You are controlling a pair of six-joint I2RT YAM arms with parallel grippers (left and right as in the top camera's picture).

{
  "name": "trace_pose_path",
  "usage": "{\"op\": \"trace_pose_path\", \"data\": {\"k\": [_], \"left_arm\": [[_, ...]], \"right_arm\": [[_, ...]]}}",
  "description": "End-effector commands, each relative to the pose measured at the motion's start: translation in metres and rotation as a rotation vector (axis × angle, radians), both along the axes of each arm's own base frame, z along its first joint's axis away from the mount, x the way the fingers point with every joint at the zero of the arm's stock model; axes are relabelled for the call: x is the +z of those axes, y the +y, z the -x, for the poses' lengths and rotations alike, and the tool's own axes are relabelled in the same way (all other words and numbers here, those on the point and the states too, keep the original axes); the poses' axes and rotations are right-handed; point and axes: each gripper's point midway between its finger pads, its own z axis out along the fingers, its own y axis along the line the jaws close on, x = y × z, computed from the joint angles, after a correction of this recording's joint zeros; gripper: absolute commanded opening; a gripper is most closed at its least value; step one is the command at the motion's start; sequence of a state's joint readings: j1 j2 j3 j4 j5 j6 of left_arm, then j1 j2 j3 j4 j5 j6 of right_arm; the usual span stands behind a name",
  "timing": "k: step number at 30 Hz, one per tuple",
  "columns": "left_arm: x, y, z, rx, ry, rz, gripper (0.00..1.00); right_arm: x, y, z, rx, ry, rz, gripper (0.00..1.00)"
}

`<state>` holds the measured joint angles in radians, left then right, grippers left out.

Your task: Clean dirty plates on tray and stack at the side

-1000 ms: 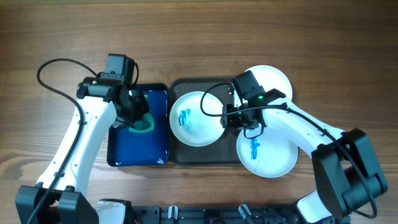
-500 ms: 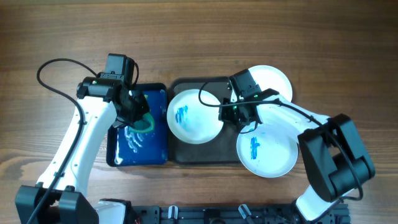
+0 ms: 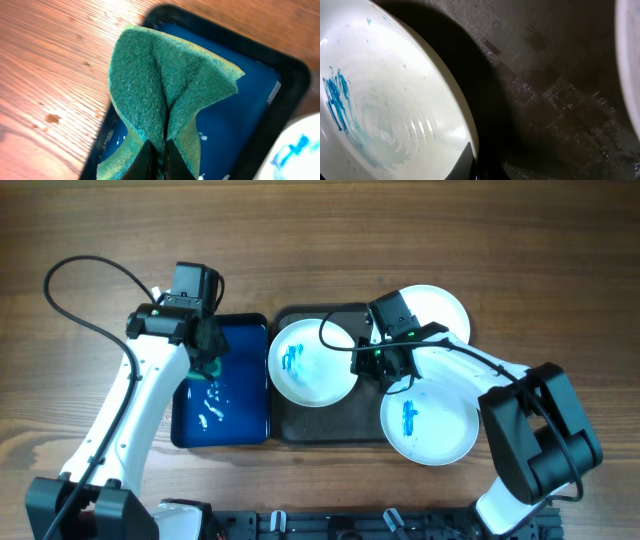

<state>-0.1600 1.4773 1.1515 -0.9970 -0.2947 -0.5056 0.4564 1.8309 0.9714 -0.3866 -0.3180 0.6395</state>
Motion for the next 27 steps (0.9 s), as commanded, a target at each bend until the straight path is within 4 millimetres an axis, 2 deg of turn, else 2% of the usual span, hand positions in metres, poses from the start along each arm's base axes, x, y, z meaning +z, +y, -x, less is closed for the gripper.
{"op": "trace_pose_path", "data": {"k": [1,11,15,18,19,21,24,25,27], "left_arm": [[0.019,0.022,-0.006,0.113,-0.092,-0.177,0.04],[0.036,0.01,-0.012,0.092,-0.18,-0.309,0.04],[0.033,0.005,-0.01,0.098,-0.175,-0.279,0.04],[0.022,-0.011,-0.008,0.068,-0.136,-0.171,0.04],[0.014,-0.022,-0.005,0.054,-0.108,-0.101,0.07],[-0.001,-0.04,-0.002,0.032,-0.058,0.021,0.23],[-0.036,-0.046,0.006,0.038,0.03,0.094,0.54],[-0.047,-0.043,0.01,0.047,0.059,0.102,0.55],[-0.065,-0.034,0.016,0.087,0.097,0.121,0.59]], "right_arm": [[-0.038,-0.016,0.023,-0.009,0.099,0.094,0.04],[-0.038,-0.016,0.023,-0.009,0.099,0.094,0.04],[-0.038,-0.016,0.023,-0.005,0.098,0.094,0.04],[-0.038,-0.016,0.023,0.007,0.093,0.095,0.04],[-0.038,-0.016,0.023,0.008,0.094,0.095,0.04],[-0.037,-0.014,0.024,0.012,0.099,0.082,0.04],[-0.036,-0.011,0.025,0.033,0.099,0.069,0.08],[-0.036,-0.01,0.026,0.046,0.099,0.062,0.16],[-0.036,-0.01,0.027,0.048,0.101,0.063,0.19]]}}
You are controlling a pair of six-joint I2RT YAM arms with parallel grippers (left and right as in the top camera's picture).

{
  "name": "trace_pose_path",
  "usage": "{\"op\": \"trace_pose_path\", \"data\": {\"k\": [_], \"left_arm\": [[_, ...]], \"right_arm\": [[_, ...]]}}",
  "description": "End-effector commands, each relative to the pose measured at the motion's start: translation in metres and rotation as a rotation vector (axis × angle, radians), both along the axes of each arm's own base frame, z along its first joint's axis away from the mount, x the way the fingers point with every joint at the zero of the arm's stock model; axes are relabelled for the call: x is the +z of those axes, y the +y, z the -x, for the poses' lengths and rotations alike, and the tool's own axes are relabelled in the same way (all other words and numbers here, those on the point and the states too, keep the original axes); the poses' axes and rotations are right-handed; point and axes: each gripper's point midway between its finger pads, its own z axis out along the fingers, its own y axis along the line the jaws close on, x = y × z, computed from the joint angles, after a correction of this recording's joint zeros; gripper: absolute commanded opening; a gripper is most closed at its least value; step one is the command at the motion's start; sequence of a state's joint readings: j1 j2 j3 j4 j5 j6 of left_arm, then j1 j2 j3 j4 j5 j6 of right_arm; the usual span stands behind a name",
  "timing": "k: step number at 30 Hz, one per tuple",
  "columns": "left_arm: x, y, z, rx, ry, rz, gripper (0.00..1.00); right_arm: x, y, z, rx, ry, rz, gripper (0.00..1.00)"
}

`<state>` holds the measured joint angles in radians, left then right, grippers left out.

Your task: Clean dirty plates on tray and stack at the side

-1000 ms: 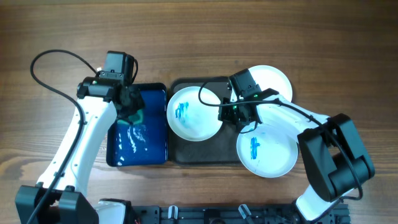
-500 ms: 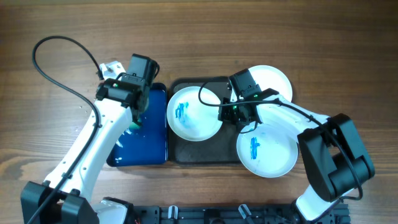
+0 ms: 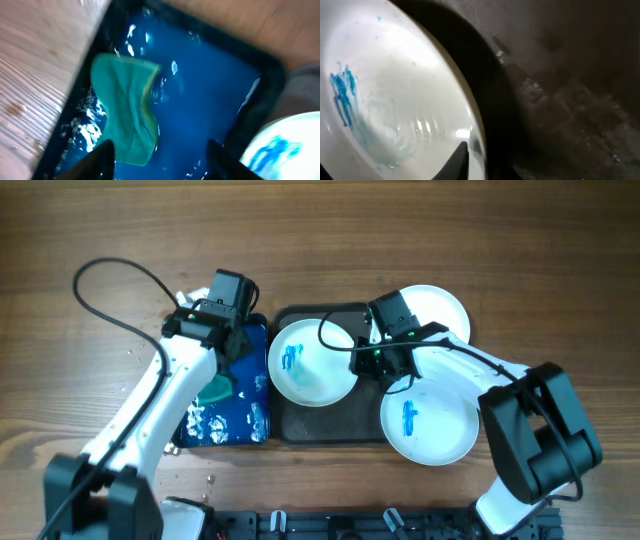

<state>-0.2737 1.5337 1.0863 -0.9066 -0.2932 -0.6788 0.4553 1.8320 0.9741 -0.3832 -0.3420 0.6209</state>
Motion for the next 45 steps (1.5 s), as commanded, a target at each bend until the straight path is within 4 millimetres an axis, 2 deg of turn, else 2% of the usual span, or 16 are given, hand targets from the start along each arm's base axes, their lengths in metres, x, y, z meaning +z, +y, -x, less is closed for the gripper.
{"op": "trace_pose_path", "data": {"k": [1,5,8,12,20,23,25,26,27,31,32,33,35,41,45], "left_arm": [[-0.038,0.006,0.019,0.053,0.113,0.097,0.6],[-0.05,0.023,0.02,0.061,0.13,0.196,0.56],[-0.049,0.037,0.017,0.076,0.122,0.212,0.54],[-0.053,0.036,0.012,0.041,0.118,0.225,0.52],[-0.081,0.032,0.011,0.017,0.185,0.243,0.49],[-0.084,0.032,0.01,0.018,0.186,0.243,0.47],[-0.084,0.033,0.008,0.018,0.179,0.24,0.41],[-0.084,0.033,0.008,0.018,0.178,0.238,0.3],[-0.084,0.034,0.008,0.02,0.179,0.233,0.25],[-0.085,0.04,0.008,0.034,0.181,0.211,0.27],[-0.086,0.041,0.009,0.039,0.185,0.212,0.24],[-0.087,0.042,0.009,0.042,0.188,0.212,0.21],[-0.091,0.042,0.01,0.044,0.198,0.211,0.05],[-0.103,0.047,0.013,0.052,0.232,0.185,0.04],[-0.087,0.045,0.006,0.038,0.176,0.182,0.04]], "right_arm": [[-0.038,-0.014,0.026,0.029,0.1,0.085,0.19],[-0.038,-0.014,0.026,0.039,0.092,0.084,0.19],[-0.038,-0.014,0.026,0.044,0.09,0.084,0.19],[-0.037,-0.013,0.025,0.044,0.087,0.083,0.19],[-0.037,-0.013,0.025,0.044,0.087,0.083,0.2],[-0.037,-0.013,0.025,0.044,0.087,0.083,0.2],[-0.037,-0.013,0.025,0.044,0.087,0.083,0.2],[-0.037,-0.013,0.025,0.043,0.088,0.083,0.2],[-0.037,-0.013,0.025,0.043,0.088,0.083,0.2],[-0.037,-0.012,0.026,0.046,0.091,0.076,0.21],[-0.037,-0.012,0.026,0.046,0.091,0.076,0.2],[-0.037,-0.012,0.026,0.045,0.091,0.076,0.2],[-0.037,-0.012,0.026,0.046,0.091,0.076,0.2],[-0.036,-0.011,0.028,0.05,0.099,0.064,0.2],[-0.036,-0.01,0.028,0.05,0.1,0.063,0.2]]}}
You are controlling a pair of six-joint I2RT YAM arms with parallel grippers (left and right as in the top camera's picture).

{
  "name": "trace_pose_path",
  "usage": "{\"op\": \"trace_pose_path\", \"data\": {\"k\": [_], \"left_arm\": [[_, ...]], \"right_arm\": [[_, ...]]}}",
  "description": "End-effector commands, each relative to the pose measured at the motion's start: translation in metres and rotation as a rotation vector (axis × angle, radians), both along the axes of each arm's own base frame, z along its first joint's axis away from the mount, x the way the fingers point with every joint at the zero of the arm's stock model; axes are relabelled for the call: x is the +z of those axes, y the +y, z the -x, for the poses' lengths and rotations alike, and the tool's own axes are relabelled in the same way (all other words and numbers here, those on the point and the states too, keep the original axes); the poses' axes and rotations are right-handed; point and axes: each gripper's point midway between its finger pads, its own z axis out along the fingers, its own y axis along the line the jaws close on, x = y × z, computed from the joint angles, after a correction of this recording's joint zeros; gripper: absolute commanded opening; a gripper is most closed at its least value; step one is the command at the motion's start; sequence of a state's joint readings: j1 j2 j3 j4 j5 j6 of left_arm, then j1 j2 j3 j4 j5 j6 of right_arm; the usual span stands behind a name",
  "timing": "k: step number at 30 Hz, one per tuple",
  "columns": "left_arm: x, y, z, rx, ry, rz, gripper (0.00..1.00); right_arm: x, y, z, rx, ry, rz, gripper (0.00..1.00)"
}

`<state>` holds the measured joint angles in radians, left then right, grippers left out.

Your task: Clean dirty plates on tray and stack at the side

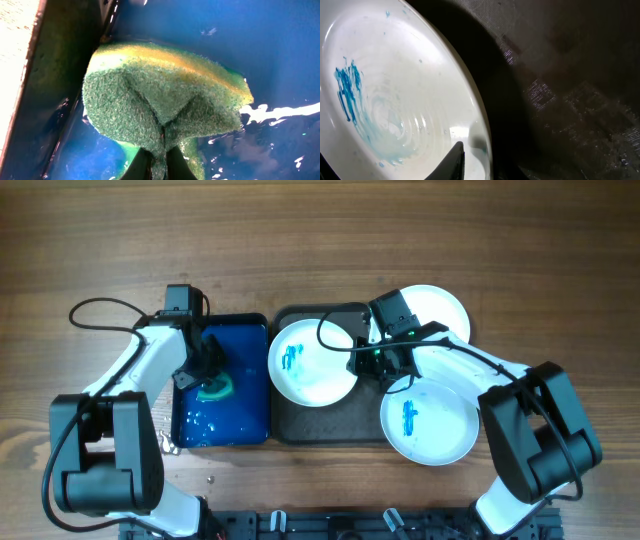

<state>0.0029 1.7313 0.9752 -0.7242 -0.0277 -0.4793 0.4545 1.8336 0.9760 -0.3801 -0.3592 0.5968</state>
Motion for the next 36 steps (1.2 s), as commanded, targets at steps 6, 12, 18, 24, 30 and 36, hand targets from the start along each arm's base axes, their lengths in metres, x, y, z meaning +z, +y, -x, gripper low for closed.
{"op": "trace_pose_path", "data": {"k": [6,12,18,24,30,36], "left_arm": [[0.081,-0.032,-0.006,-0.132,-0.246,-0.063,0.04],[0.15,-0.032,-0.002,-0.207,-0.473,-0.353,0.04],[0.174,-0.042,-0.002,-0.247,-0.566,-0.579,0.04],[0.175,-0.045,-0.001,-0.25,-0.575,-0.628,0.04],[0.17,-0.047,-0.001,-0.225,-0.569,-0.605,0.04],[0.125,-0.083,0.004,-0.236,-0.436,-0.251,0.04]], "right_arm": [[-0.037,-0.013,0.027,0.024,0.105,0.076,0.2],[-0.037,-0.013,0.028,0.025,0.106,0.077,0.2],[-0.037,-0.013,0.027,0.024,0.106,0.077,0.2],[-0.037,-0.013,0.028,0.024,0.108,0.078,0.2],[-0.037,-0.013,0.028,0.025,0.11,0.079,0.09],[-0.042,-0.025,0.029,0.011,0.106,0.144,0.04]]}}
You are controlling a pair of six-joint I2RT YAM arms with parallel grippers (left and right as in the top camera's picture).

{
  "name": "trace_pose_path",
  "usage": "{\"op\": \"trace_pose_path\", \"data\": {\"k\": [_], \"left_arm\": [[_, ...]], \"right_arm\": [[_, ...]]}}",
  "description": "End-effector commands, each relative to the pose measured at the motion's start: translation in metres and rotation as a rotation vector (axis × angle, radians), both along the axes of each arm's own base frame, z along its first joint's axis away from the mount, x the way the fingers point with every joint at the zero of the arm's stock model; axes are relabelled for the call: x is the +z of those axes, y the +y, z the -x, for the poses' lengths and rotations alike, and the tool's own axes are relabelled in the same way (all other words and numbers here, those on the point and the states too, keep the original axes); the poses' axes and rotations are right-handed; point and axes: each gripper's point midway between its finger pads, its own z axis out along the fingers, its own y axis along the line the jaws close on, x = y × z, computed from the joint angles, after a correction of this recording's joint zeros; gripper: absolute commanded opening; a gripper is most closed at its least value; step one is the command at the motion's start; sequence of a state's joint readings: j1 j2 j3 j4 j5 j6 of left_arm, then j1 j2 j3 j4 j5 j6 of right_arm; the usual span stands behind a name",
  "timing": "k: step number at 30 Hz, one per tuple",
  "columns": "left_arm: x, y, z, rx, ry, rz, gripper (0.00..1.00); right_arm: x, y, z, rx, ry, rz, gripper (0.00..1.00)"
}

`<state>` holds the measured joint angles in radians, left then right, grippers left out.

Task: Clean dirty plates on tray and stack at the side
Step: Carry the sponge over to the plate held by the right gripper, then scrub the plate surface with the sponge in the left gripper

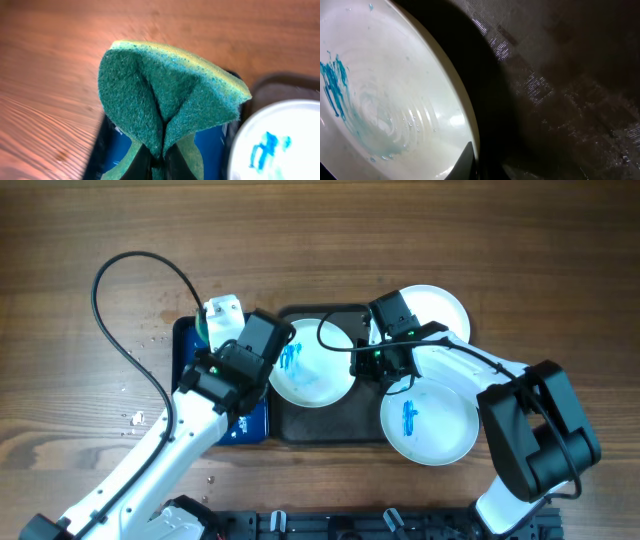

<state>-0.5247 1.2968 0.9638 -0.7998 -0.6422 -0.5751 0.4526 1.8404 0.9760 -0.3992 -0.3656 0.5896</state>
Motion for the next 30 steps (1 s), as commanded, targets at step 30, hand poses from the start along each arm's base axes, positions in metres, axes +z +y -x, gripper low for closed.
{"op": "trace_pose_path", "data": {"k": [30], "left_arm": [[-0.12,-0.199,0.014,-0.352,0.445,0.752,0.04]], "right_arm": [[-0.029,-0.074,0.02,-0.101,0.029,0.404,0.04]]}}
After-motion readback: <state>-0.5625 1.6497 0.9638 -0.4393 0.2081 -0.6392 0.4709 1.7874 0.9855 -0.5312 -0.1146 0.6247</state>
